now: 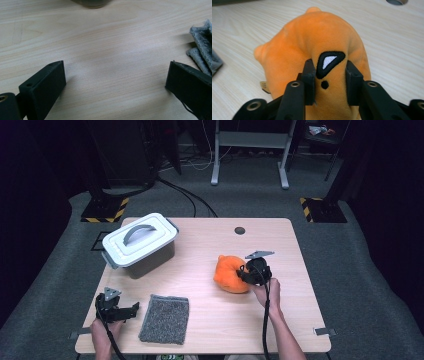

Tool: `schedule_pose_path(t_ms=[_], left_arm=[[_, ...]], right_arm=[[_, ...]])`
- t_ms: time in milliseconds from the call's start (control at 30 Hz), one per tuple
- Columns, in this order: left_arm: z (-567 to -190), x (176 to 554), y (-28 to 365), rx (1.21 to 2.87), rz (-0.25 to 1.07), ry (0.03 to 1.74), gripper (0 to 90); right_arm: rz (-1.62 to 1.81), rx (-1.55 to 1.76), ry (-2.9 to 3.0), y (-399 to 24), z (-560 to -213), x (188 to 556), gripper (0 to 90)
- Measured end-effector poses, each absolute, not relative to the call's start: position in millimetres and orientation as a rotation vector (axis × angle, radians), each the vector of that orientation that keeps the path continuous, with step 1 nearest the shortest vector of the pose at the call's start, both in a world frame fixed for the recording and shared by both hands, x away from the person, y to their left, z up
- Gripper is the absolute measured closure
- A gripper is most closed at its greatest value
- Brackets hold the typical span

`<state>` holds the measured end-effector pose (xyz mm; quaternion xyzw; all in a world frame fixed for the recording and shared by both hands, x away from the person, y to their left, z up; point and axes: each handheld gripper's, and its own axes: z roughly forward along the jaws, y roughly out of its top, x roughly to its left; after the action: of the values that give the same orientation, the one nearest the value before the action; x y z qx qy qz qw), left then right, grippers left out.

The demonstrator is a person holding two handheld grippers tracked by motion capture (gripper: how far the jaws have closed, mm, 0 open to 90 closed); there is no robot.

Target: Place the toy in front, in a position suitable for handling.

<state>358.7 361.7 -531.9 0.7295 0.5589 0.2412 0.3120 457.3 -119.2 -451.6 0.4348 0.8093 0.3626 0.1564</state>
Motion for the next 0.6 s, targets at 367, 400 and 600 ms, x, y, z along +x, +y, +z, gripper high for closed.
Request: schedule_pose_path(t_ms=[367,400,600], left_arm=[[-532,359,361,1.918,0.645,1.475,2.2],[-533,359,361,1.916,0.646,1.475,2.2],[-532,359,362,1.920,0.641,1.474,2.2]], right_arm=[[1.174,1.036,2.399,-111,-434,459,70.5],[1.169,1.006,2.404,-110,-434,460,70.4],[1.166,0.951,2.434,-106,-442,470,70.3]])
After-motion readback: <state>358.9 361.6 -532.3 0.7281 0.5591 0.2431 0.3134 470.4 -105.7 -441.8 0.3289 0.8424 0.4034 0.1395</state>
